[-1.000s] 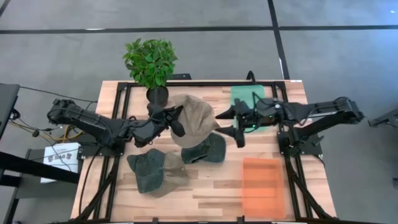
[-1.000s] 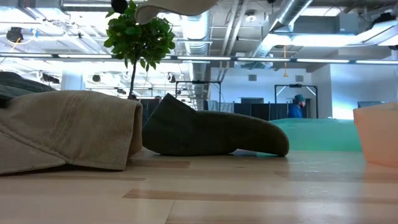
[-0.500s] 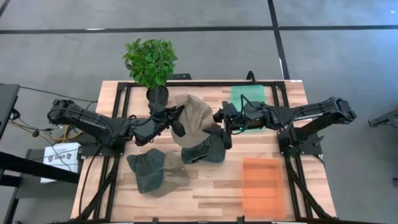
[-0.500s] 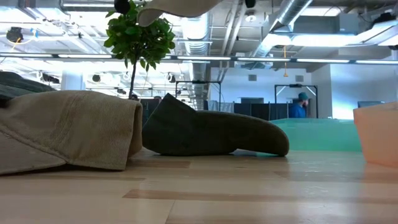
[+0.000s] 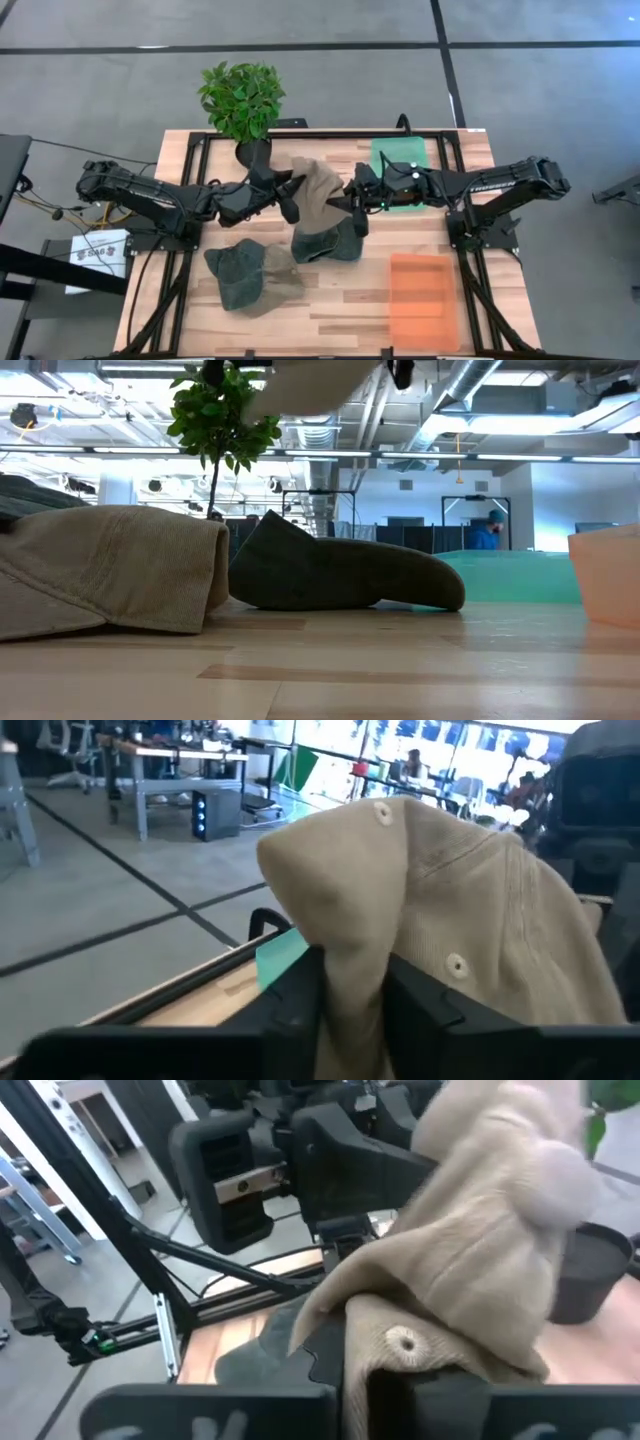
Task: Pick & Place hat
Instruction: Put the top brown cap into the green bin
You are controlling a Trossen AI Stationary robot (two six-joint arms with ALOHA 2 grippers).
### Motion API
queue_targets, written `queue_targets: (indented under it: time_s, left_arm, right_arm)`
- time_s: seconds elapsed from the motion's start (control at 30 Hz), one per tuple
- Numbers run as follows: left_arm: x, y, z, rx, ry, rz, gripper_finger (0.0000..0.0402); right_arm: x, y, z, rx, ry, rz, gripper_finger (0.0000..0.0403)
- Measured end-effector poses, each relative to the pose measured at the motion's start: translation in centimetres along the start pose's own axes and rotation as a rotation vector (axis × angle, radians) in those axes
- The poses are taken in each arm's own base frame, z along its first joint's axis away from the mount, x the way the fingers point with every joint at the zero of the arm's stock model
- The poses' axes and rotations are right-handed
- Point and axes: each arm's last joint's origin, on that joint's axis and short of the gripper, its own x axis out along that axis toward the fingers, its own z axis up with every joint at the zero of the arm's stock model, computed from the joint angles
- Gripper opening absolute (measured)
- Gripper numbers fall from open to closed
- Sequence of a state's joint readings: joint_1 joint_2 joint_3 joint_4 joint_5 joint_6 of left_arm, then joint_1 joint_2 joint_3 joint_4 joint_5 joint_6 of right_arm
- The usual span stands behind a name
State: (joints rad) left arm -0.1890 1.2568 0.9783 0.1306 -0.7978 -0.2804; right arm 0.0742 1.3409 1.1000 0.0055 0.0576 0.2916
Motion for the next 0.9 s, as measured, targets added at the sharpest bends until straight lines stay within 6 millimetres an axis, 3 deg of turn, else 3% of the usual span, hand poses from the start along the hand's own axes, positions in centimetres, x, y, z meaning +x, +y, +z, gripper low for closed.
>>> queue_targets:
  time_s: [0.3,0.67,0.9]
  left_arm:
    - [0.0,0.5,0.3,0.044,-0.017,0.047,0.0185]
    - [-2.6,2.4,3.0,0.015,-0.062,0.051,0.0206]
    - [-4.1,3.0,3.3,0.040,-0.026,0.033,0.0206]
  right_arm:
    - [-1.7,-0.4,0.0,0.035,0.048,-0.117,0.0007]
    - [-9.0,-1.4,1.0,0.046,0.058,-0.404,0.0003]
    - [-13.7,-3.2,-0.1,0.119,0.151,-0.656,0.0002]
